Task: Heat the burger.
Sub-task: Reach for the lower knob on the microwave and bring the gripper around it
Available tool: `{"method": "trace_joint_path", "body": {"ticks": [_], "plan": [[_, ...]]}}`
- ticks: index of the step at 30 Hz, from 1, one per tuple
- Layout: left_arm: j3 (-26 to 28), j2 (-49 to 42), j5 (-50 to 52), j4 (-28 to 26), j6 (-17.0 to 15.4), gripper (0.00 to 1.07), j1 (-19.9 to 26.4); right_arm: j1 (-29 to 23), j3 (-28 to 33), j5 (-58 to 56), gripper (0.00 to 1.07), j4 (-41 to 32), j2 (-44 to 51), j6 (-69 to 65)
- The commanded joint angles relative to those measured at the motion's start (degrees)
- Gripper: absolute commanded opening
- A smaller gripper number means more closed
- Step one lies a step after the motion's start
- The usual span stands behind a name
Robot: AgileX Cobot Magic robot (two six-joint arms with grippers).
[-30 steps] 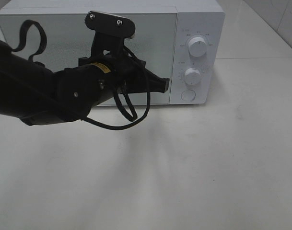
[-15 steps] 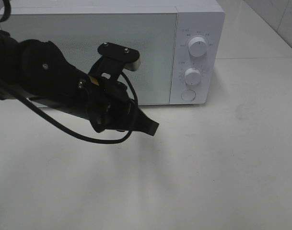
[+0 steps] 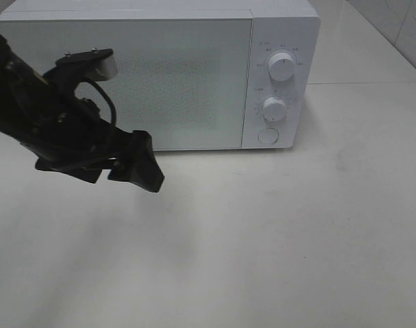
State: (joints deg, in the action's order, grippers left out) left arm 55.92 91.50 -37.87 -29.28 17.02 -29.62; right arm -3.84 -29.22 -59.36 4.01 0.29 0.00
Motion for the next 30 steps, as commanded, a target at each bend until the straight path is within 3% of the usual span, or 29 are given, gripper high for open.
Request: {"method": "trace_joint_path", "body": {"ticks": [1,4,5,9,15,16,24,30], "plan": [[-0.11,-3.04,-7.28,1.95,-0.52,0.98,2.98,0.29,0.23,0.40,0.75,-0.11,1.49,0.00],[-0.11,-5.33,-13.35,3.44,-2.64,0.98,6.59,0.29,0.23,0.40,0.75,-0.11,1.49,0.00],[-0.11,-6.76,-16.73,4.53,-4.81,0.98,9.68,0.29,0.23,0.40,0.75,-0.11,1.49,0.00],[-0.11,-9.17,-20.68,7.33,-7.10,0.98,13.52,0.29,0.23,0.40,0.75,-0.11,1.49,0.00],[-0.17,-14.15,-25.04,15.13,-12.43,0.98,19.37,0.29,0.23,0.40,0.75,-0.11,1.49,0.00],[-0.17,-16.39,-26.41,17.70,-14.55,0.98,20.68,0.29,0.23,0.40,0.75,-0.11,1.49,0.00],[-0.23,-26.36,-29.79,20.97,-16.44,0.98,21.60,0.29,0.23,0.40,0.75,-0.11,1.49,0.00],[-0.40,-34.61,-30.31,22.92,-16.10,0.98,21.60,0.29,0.23,0.40,0.75,-0.11,1.49,0.00]]}}
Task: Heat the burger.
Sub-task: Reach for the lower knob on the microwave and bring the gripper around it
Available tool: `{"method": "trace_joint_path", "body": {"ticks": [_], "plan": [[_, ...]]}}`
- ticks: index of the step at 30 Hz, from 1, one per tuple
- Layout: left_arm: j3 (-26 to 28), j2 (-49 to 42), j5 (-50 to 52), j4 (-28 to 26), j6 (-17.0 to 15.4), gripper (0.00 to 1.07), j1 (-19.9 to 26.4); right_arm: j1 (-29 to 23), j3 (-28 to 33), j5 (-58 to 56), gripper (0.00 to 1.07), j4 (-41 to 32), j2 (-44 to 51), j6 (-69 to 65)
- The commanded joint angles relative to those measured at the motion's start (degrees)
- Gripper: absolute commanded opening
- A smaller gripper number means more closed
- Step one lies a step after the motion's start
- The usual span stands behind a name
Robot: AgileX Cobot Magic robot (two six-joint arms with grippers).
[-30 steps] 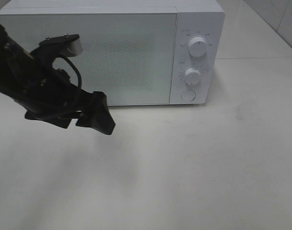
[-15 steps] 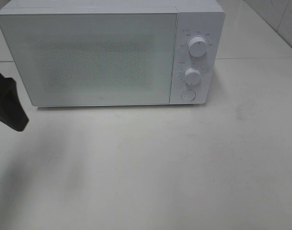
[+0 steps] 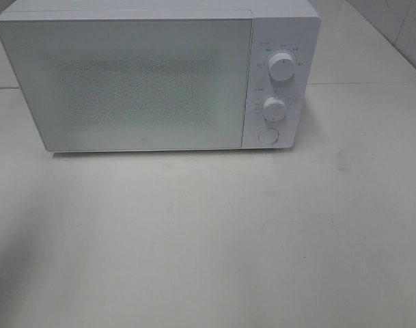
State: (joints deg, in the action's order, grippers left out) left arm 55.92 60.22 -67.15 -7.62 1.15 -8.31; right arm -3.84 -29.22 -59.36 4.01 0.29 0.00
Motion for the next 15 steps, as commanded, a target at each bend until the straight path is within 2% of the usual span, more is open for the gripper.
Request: {"method": "trace_joint_path", "body": {"ticks": [1,3,4,11,13,14,15], "plan": [[-0.40,-3.32,-1.03,1.26,-0.23,0.98,0.29,0.29,0.23,0.40,0.75,-0.11,1.49,0.00],[-1.49,-6.25,-0.92,2.29,-0.17,0.98,0.29,0.29,0.23,0.40,0.75,-0.11,1.49,0.00],[-3.72,-8.88,-0.80,3.32,-0.17,0.98,0.29,0.29,0.23,0.40,0.75,-0.11,1.49,0.00],[-10.71,-16.79,-0.23,3.50,-0.11,0.98,0.29,0.29,0.23,0.40,0.75,-0.11,1.49,0.00],[-13.98,-20.63,1.60,3.72,0.86,0.98,0.29,0.29,0.23,0.40,0.75,-0.11,1.49,0.00],[-13.98,-20.63,1.60,3.72,0.86,0.98,0.29,0.29,0.23,0.40,0.75,-0.11,1.49,0.00],[-16.39,-22.69,2.81,3.61,2.69,0.98,0.29,0.29,0.23,0.40,0.75,-0.11,1.49,0.00]]}}
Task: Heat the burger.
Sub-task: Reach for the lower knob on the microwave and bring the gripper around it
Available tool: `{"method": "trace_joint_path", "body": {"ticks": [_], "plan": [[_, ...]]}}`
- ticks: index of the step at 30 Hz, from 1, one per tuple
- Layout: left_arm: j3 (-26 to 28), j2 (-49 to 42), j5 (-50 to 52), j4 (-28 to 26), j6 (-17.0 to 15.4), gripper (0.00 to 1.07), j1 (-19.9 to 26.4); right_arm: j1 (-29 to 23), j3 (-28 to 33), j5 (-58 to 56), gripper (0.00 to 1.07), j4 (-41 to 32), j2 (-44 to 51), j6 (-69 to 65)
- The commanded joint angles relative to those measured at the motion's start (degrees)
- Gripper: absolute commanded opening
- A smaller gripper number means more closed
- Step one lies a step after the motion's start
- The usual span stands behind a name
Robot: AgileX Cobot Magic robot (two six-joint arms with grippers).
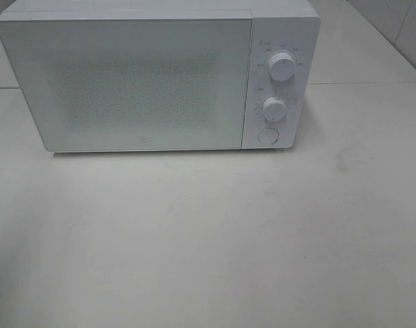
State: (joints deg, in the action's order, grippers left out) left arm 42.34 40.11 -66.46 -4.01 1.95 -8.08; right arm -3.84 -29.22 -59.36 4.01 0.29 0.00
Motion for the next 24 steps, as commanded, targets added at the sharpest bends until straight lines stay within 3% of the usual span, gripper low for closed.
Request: {"method": "trace_joint_path", "body": {"ticks": [1,10,24], "plan": [[-3.95,-3.67,2.75,-0.11,2.69,0.98,0.06,0.29,0.23,0.40,0.75,-0.11,1.49,0.00],[-13.12,-11.40,6.76,-0.74,3.61,0.98,0.06,0.29,0.23,0.40,0.75,-0.11,1.49,0.00],[-13.75,-21.49,7.45,-0.74,3.44,0.98,0.06,0.29,0.23,0.40,0.75,-0.11,1.49,0.00]]}}
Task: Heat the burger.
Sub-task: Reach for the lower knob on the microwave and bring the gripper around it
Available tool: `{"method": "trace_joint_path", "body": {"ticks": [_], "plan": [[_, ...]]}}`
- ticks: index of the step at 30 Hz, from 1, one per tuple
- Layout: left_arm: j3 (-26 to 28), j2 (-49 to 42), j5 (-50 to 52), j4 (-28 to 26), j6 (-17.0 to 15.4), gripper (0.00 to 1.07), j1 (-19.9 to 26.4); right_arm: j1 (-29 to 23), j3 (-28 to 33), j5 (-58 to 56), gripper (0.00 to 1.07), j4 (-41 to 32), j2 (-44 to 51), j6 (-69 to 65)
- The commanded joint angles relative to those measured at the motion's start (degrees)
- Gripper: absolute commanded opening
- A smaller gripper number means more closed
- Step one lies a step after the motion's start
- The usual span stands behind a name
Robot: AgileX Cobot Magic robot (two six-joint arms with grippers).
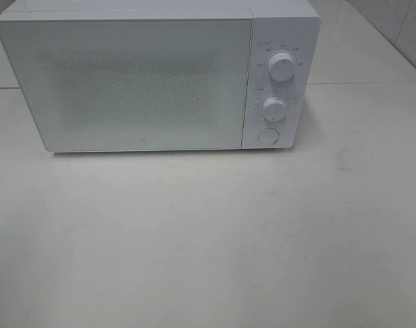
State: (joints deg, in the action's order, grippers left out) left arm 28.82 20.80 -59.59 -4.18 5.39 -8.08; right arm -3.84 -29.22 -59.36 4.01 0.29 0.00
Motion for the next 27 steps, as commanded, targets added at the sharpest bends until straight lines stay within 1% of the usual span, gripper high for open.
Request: {"method": "trace_joint_path", "body": {"ticks": [1,2,3,5,6,8,12,14,15,16,17,18,19,21,27], "plan": [[-0.23,-2.98,0.57,-0.57,0.00,0.98,0.06,0.29,0.23,0.40,0.75,-0.11,1.49,0.00],[-0.23,-4.93,0.57,-0.57,0.06,0.98,0.86,0.29,0.23,0.40,0.75,-0.11,1.49,0.00],[-0.23,-4.93,0.57,-0.57,0.06,0.98,0.86,0.29,0.23,0.40,0.75,-0.11,1.49,0.00],[-0.23,-8.71,0.57,-0.34,0.00,0.98,2.98,0.29,0.23,0.40,0.75,-0.11,1.49,0.00],[-0.23,-8.71,0.57,-0.34,0.00,0.98,2.98,0.29,0.23,0.40,0.75,-0.11,1.49,0.00],[-0.23,-11.80,0.57,-0.34,0.00,0.98,3.55,0.29,0.23,0.40,0.75,-0.11,1.49,0.00],[-0.23,-15.13,0.57,-0.29,0.00,0.98,3.55,0.29,0.23,0.40,0.75,-0.11,1.49,0.00],[-0.23,-18.91,0.57,-0.29,0.00,0.98,3.61,0.29,0.23,0.40,0.75,-0.11,1.49,0.00],[-0.23,-18.91,0.57,-0.29,0.00,0.98,3.61,0.29,0.23,0.40,0.75,-0.11,1.49,0.00],[-0.23,-20.91,0.57,-0.29,0.00,0.98,4.81,0.29,0.23,0.40,0.75,-0.11,1.49,0.00],[-0.23,-20.91,0.57,-0.29,0.00,0.98,4.81,0.29,0.23,0.40,0.75,-0.11,1.49,0.00],[-0.23,-21.89,0.57,-0.29,0.00,0.98,5.90,0.29,0.23,0.40,0.75,-0.11,1.49,0.00],[-0.23,-23.03,0.63,-0.34,0.00,0.98,8.37,0.29,0.23,0.40,0.75,-0.11,1.49,0.00],[-0.23,-22.75,0.63,-0.34,0.00,0.98,9.11,0.29,0.23,0.40,0.75,-0.11,1.49,0.00],[-0.23,-22.80,0.63,-0.34,0.00,0.98,9.05,0.29,0.23,0.40,0.75,-0.11,1.49,0.00]]}}
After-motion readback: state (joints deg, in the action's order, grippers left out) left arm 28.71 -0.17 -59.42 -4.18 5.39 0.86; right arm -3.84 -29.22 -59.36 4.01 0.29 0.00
